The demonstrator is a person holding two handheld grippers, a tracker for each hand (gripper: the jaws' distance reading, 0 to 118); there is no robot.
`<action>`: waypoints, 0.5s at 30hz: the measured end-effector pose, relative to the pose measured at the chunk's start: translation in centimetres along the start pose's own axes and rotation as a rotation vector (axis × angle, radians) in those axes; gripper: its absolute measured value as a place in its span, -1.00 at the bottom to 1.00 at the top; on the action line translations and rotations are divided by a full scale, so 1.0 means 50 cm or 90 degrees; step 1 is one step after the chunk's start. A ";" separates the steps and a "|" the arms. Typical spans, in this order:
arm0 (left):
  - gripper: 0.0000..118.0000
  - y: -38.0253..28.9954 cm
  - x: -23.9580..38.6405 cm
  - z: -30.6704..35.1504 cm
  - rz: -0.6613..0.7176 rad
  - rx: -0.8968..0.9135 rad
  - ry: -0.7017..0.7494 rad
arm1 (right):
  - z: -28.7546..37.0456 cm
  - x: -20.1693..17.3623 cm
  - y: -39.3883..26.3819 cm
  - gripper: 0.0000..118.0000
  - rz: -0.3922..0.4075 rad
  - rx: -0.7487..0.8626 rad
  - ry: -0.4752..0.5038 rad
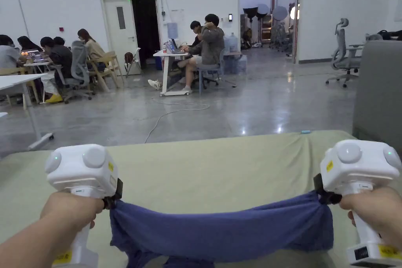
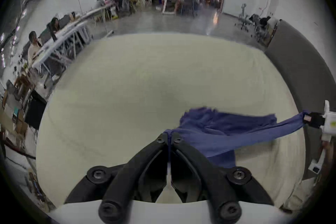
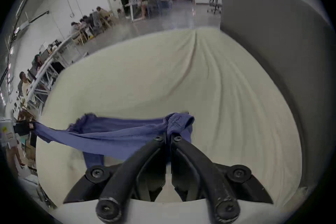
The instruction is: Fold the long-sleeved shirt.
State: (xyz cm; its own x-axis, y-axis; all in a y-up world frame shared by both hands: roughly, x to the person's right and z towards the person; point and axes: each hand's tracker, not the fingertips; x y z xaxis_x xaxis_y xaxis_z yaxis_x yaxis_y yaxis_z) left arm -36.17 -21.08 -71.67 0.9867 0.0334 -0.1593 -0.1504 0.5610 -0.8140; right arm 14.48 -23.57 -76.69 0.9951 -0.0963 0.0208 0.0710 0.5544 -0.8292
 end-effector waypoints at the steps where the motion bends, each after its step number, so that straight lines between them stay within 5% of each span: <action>1: -1.00 -0.008 -0.020 -0.013 -0.003 -0.008 0.001 | -0.008 0.008 -0.017 -1.00 0.000 -0.003 -0.002; 5: -1.00 -0.070 -0.051 0.017 0.007 -0.027 -0.022 | 0.006 0.057 -0.082 -1.00 -0.024 0.003 0.026; 10: -1.00 -0.212 -0.056 0.133 -0.048 -0.025 -0.032 | 0.147 0.070 -0.231 -1.00 0.091 0.047 0.040; 15: -1.00 -0.415 -0.071 0.247 -0.078 -0.063 -0.063 | 0.288 0.106 -0.409 -1.00 0.123 0.053 0.044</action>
State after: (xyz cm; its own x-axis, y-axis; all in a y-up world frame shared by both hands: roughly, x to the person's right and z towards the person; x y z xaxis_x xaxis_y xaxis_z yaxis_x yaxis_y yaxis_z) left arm -35.77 -22.61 -47.33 0.9985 0.0539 -0.0029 -0.0286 0.4824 -0.8755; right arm 19.28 -23.53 -51.56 0.9839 -0.0361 -0.1752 -0.1131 0.6336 -0.7653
